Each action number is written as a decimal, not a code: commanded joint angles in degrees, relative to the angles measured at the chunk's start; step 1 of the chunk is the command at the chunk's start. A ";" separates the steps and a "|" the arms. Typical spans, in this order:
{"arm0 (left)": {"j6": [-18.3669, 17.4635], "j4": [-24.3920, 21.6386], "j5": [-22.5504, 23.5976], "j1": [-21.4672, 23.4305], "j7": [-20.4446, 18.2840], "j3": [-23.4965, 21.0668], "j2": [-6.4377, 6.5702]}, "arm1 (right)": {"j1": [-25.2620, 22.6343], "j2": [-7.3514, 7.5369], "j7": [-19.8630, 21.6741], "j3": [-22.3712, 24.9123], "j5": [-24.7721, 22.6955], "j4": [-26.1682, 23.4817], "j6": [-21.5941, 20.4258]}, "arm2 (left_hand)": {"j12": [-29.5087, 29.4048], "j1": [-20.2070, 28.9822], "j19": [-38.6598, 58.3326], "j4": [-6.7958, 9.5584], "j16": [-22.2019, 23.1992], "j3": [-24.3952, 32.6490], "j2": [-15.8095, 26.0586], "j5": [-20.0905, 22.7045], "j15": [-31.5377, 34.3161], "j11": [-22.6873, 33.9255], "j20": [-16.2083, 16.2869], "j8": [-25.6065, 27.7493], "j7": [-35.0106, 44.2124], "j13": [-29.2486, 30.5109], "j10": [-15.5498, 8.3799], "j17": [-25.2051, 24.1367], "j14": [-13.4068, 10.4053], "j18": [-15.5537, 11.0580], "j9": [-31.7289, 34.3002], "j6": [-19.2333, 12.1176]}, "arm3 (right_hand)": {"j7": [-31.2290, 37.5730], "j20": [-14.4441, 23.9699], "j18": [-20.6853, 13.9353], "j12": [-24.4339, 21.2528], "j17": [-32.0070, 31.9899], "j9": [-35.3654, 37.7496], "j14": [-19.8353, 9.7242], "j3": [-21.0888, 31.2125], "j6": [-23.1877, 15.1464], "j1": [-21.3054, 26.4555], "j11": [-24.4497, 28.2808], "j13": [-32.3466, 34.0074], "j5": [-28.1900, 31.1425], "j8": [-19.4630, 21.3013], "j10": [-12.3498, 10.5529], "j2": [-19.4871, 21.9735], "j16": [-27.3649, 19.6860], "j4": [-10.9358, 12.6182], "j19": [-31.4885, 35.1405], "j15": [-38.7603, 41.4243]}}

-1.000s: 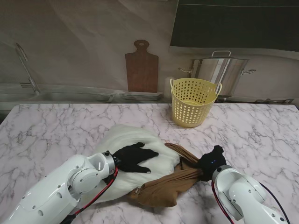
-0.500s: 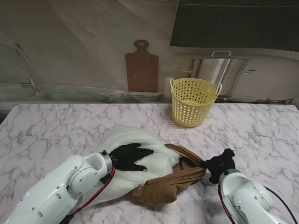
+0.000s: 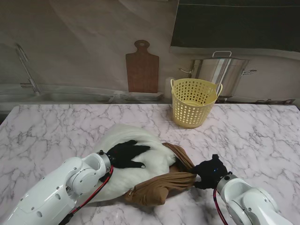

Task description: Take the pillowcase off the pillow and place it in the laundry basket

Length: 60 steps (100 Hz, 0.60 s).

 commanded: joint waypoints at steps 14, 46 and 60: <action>3.63 5.12 1.11 -0.01 -1.67 -0.42 1.70 | -0.20 0.99 5.88 -1.44 3.51 -1.43 -3.62 | -0.61 10.07 53.42 1.74 2.90 3.09 2.78 -3.75 8.15 -1.17 1.73 -3.46 -2.41 4.17 16.00 0.32 26.69 28.81 -1.59 8.00 | -2.99 -1.25 1.24 -4.08 -3.29 -4.50 2.24 -4.19 6.26 0.02 -6.79 -3.27 0.46 -7.35 2.00 4.16 -1.72 1.68 -2.19 -4.10; 5.01 5.29 1.28 -0.89 -1.84 0.26 1.62 | -0.35 1.45 5.78 -3.17 4.06 -3.38 -9.13 | -0.57 12.33 54.18 1.74 3.10 3.30 3.01 -3.46 8.42 -1.16 1.88 -4.20 -1.96 4.68 16.25 0.61 26.92 29.07 -0.87 8.38 | 3.89 -1.67 0.47 -5.94 -4.36 -13.17 1.72 -9.48 2.27 4.41 -10.70 -8.73 1.66 -6.97 3.35 5.34 -3.39 2.94 -3.37 -7.34; 4.66 5.33 0.86 -1.85 -1.72 1.25 1.56 | -2.58 0.00 -9.26 -1.07 7.43 -1.70 -4.96 | -0.55 12.13 54.33 1.71 3.12 3.10 2.93 -3.37 8.43 -1.18 1.86 -3.98 -1.57 4.68 16.20 0.63 26.88 29.01 -0.80 7.87 | 6.48 -2.20 0.73 -10.05 -4.60 -14.82 3.28 -3.97 9.99 -5.57 -12.39 -11.42 18.36 8.63 5.45 5.31 -6.45 2.29 -2.13 -9.98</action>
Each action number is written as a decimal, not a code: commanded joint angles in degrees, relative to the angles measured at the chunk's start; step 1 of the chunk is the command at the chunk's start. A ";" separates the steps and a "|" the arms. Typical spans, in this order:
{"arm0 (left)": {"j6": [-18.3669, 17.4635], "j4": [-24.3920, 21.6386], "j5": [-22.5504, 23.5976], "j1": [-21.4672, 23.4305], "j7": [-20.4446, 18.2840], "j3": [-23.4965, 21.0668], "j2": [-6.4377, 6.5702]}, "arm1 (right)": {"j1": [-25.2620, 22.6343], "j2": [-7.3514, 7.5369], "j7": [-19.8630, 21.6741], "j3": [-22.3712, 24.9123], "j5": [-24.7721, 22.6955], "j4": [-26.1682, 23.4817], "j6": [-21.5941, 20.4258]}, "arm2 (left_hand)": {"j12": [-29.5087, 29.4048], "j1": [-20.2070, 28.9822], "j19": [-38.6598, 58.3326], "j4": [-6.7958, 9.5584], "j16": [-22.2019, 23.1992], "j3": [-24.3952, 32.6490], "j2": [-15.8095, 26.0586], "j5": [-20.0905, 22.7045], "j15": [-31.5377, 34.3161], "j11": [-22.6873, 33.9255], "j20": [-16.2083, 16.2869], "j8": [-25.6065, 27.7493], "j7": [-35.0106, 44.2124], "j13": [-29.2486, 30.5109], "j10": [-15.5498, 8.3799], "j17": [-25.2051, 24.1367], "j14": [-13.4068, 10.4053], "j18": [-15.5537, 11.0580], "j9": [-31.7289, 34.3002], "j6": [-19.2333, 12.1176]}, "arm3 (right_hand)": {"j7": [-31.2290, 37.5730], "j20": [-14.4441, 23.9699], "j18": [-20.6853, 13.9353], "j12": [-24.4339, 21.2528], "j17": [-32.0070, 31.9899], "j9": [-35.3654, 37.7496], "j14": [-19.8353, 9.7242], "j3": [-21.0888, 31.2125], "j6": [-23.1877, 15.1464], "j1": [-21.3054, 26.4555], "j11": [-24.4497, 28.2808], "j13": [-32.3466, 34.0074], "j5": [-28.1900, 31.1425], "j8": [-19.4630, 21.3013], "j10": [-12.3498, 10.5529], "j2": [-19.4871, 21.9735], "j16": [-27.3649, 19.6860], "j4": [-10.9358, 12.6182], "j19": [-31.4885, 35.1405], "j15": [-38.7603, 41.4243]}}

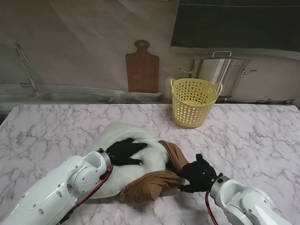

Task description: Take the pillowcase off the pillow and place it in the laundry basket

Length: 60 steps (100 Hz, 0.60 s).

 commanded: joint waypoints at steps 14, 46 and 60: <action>1.31 4.28 -0.04 -1.21 -1.71 1.40 1.29 | -1.76 -2.23 -12.38 0.70 8.11 2.46 5.31 | -0.67 9.63 54.32 3.01 3.11 4.28 2.41 -2.84 7.82 -1.31 1.35 -1.71 -1.45 4.62 16.09 0.32 26.82 28.08 -0.99 7.38 | 7.75 -0.65 0.85 -6.04 -1.12 -1.72 3.19 5.82 3.30 -6.68 -4.38 -4.28 19.09 15.77 2.16 -1.50 -4.55 1.11 0.85 -4.97; 1.64 5.66 -2.68 -5.03 -1.78 6.08 1.02 | 1.57 -3.36 -16.88 -3.74 16.55 3.73 1.65 | -0.66 9.69 54.29 3.05 3.08 4.39 2.33 -2.64 7.77 -1.31 1.21 -1.38 -1.32 4.65 16.04 0.32 26.76 28.03 -1.03 7.16 | 10.11 -0.82 1.78 -5.84 2.31 16.16 2.41 7.04 5.41 -8.33 0.42 8.98 22.39 16.94 0.91 -1.86 -1.88 0.94 2.73 0.82; 2.11 6.82 -4.22 -6.94 -1.79 8.16 0.85 | 1.59 -2.99 -12.87 -2.79 18.20 2.97 -0.93 | -0.65 9.75 54.30 3.05 3.09 4.40 2.33 -2.54 7.77 -1.30 1.18 -1.29 -1.31 4.62 16.00 0.35 26.71 27.99 -1.04 7.03 | -15.33 0.65 1.29 -0.79 3.63 17.85 1.56 5.89 4.23 -6.05 9.35 12.56 -3.42 5.25 -1.09 -1.17 1.70 1.12 3.74 5.04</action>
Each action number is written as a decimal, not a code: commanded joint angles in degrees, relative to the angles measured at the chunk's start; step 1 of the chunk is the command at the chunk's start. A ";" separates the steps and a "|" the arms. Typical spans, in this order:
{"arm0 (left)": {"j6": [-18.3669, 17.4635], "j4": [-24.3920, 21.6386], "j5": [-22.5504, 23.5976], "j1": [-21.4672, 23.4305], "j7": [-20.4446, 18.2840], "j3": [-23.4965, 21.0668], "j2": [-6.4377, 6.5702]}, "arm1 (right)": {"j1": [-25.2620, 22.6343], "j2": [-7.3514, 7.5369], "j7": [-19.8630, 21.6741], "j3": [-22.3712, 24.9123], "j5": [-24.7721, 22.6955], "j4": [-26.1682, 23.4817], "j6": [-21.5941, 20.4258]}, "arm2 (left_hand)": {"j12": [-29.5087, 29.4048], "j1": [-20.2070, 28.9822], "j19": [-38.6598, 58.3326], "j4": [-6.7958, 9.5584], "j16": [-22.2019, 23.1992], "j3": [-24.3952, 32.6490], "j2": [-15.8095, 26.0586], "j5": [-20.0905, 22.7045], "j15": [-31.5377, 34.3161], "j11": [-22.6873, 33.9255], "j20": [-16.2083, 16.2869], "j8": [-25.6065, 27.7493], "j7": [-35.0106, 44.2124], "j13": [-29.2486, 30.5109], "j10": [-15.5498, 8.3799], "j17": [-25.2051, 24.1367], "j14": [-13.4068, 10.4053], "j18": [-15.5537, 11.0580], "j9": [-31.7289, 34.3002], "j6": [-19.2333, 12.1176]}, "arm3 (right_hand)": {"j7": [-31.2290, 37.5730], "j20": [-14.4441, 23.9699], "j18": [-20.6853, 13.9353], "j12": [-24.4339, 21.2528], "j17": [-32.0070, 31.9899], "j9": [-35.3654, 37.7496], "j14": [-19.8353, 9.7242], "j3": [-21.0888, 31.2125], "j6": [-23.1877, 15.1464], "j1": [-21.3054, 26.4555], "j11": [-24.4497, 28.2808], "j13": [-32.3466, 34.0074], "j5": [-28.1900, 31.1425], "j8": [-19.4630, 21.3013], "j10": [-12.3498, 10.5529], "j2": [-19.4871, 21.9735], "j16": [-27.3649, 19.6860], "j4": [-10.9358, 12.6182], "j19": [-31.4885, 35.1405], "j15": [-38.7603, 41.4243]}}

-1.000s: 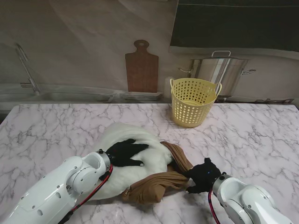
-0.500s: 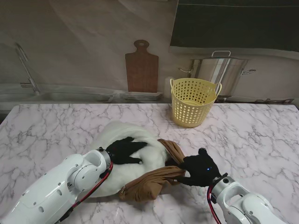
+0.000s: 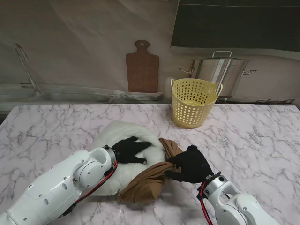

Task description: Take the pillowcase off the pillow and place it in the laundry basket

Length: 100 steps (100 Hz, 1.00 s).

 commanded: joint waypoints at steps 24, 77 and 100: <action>2.54 4.66 -1.59 -2.70 -2.58 3.20 0.03 | 1.11 2.68 20.14 2.07 2.64 -2.98 -10.44 | -0.68 7.79 54.28 3.07 2.82 4.40 2.27 -2.41 6.48 -1.30 0.83 -1.17 -1.48 4.63 11.08 0.07 22.24 20.39 -1.43 2.37 | -8.94 -1.84 1.04 9.59 0.21 2.34 -6.63 14.78 -13.10 7.49 28.02 6.64 -20.83 -20.35 -10.70 -4.62 5.47 -0.07 -0.15 8.62; 5.06 5.12 -1.29 -3.80 -4.84 2.91 0.27 | -9.31 4.84 39.48 12.93 8.56 -12.46 -9.45 | -0.73 8.17 54.29 3.09 2.78 4.44 2.45 -2.47 6.42 -1.34 0.79 -1.10 -1.55 4.50 11.12 0.03 22.24 20.41 -1.58 2.29 | 18.68 -1.33 1.61 14.76 -2.34 1.78 -5.22 26.28 -10.97 11.84 19.44 1.89 4.09 -8.95 -8.33 -14.17 5.64 -2.88 -5.98 5.91; 5.67 4.46 -1.08 -2.17 -5.14 0.77 0.36 | -6.04 5.78 49.46 9.23 2.44 -12.43 -0.93 | -0.73 8.08 54.24 3.07 2.80 4.35 2.49 -2.56 6.45 -1.35 0.77 -1.11 -1.56 4.44 11.16 -0.04 22.25 20.38 -1.67 2.26 | 15.58 -0.82 0.97 14.63 -3.12 -0.62 -4.31 19.35 -9.37 13.62 15.48 -0.05 1.24 -10.44 -7.13 -10.22 5.34 -3.02 -6.66 4.12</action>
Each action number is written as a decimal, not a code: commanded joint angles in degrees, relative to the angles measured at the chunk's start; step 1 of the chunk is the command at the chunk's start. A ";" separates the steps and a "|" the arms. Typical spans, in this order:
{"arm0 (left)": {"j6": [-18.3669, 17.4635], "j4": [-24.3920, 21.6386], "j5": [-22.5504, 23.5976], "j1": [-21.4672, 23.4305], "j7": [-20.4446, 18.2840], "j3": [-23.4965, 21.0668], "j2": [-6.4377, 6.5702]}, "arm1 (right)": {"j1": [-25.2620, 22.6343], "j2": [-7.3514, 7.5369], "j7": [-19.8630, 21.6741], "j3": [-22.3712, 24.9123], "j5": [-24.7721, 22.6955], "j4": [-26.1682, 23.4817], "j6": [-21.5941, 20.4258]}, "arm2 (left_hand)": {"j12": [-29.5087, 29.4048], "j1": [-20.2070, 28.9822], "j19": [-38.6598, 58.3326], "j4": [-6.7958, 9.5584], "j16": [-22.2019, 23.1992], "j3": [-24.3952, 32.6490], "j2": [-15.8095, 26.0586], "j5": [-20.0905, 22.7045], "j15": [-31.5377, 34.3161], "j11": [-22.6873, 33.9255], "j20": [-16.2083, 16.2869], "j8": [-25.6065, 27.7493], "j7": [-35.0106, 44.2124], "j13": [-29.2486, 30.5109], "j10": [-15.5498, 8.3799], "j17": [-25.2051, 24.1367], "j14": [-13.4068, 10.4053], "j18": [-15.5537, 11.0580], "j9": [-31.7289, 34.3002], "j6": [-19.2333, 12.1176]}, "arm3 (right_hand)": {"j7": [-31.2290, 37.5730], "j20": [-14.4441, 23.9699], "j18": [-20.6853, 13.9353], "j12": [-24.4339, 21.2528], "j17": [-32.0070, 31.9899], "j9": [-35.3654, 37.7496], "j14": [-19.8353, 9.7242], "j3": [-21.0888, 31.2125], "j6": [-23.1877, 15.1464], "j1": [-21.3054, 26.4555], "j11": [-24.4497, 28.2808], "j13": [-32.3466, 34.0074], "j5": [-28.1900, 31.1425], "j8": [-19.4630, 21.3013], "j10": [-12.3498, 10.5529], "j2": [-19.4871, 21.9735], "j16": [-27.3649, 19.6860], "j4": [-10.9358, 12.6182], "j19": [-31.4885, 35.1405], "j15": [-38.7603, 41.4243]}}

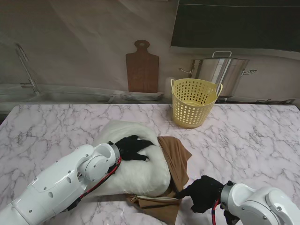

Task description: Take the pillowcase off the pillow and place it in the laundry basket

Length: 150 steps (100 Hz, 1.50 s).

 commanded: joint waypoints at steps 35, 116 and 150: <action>-2.49 -0.16 -0.02 8.07 -2.58 -9.09 2.12 | 9.09 -1.15 -12.41 -7.78 -11.01 11.22 5.80 | -0.95 4.91 53.52 3.07 2.00 4.01 1.65 -2.59 5.25 -2.29 0.26 -0.98 -2.84 3.83 9.88 -0.61 20.97 17.21 -2.11 1.87 | 28.73 2.95 0.90 -10.71 -2.85 -16.71 2.78 -24.22 -1.47 -14.13 -19.25 -9.13 -2.00 7.68 3.54 11.92 -3.81 4.52 0.32 -7.71; -10.59 -9.22 -3.88 18.19 4.81 -19.41 0.78 | 17.56 -1.65 -21.78 -18.32 -16.92 20.27 12.78 | -0.88 4.74 53.11 3.18 1.91 4.45 1.38 -2.25 5.24 -2.28 0.28 -0.49 -2.75 4.08 9.83 -0.33 20.94 17.36 -1.68 1.45 | 61.88 0.10 3.91 1.94 -8.09 -29.98 1.45 -29.79 -16.04 0.38 -7.09 -19.23 13.65 12.05 2.75 3.61 5.56 1.88 -1.55 12.58; -9.86 -8.60 -2.38 18.19 4.60 -22.19 0.81 | 9.15 -1.94 -18.20 -8.24 -23.77 14.65 11.36 | -0.91 4.67 52.73 3.18 1.76 4.42 1.30 -1.95 5.00 -2.33 0.12 -0.29 -2.72 4.03 9.85 -0.40 21.02 17.53 -1.62 1.33 | 69.93 -0.32 4.81 6.67 -5.66 -14.62 1.05 -2.98 8.53 -5.81 -6.99 -13.23 30.04 26.38 -0.11 -4.87 5.10 2.42 -1.34 11.79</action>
